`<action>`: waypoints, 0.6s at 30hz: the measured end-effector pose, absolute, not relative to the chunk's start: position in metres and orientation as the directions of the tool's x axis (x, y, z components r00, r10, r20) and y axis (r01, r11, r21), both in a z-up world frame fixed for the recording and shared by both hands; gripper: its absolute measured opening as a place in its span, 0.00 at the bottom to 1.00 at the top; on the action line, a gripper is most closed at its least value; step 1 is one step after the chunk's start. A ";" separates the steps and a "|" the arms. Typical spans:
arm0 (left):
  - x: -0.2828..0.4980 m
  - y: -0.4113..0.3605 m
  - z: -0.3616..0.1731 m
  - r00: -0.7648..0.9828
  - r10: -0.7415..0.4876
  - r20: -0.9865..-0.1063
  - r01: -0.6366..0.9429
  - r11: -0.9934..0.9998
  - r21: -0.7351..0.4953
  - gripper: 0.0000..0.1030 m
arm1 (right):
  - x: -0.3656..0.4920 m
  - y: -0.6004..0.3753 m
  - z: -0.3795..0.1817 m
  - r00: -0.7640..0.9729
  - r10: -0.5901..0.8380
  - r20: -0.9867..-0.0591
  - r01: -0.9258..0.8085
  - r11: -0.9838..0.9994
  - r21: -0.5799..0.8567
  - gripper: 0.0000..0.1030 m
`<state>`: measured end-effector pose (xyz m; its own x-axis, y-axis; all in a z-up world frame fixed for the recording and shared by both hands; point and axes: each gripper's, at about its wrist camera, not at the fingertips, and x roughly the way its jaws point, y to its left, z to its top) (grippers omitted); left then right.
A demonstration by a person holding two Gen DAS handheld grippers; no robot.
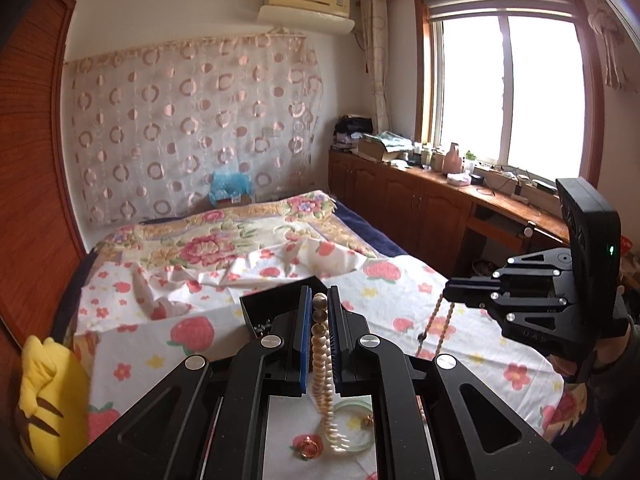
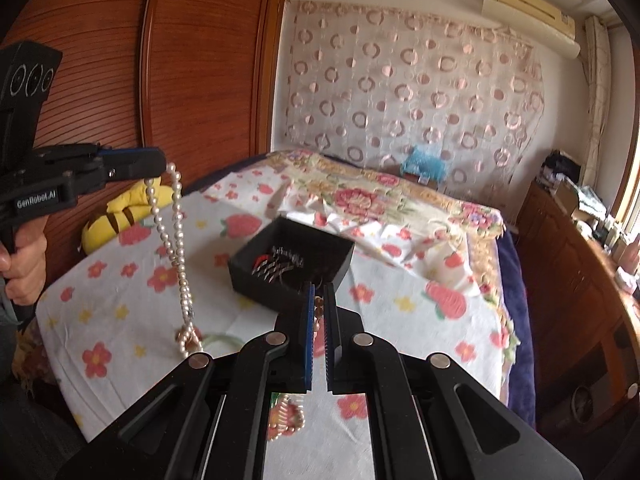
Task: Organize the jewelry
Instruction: 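Carry the pearl necklace over the black box and lower it in with the left gripper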
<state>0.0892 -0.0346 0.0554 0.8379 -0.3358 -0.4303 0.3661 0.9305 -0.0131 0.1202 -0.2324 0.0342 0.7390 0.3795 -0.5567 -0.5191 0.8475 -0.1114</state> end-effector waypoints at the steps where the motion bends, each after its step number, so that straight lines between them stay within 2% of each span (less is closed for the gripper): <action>1: 0.089 -0.034 0.058 0.841 -0.333 -0.427 0.364 0.931 -0.011 0.07 | 0.120 -0.232 0.038 0.744 0.379 -0.551 -0.517 0.848 -0.114 0.05; 18: 0.124 -0.027 0.084 0.863 -0.308 -0.401 0.341 0.940 0.013 0.07 | 0.164 -0.226 0.100 0.800 0.387 -0.458 -0.498 0.855 -0.147 0.05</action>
<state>0.1244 -0.0267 0.0838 0.8628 -0.3077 -0.4012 0.3410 0.9400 0.0125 0.1637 -0.2260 0.0999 0.8001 0.3869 -0.4584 -0.4977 0.8547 -0.1474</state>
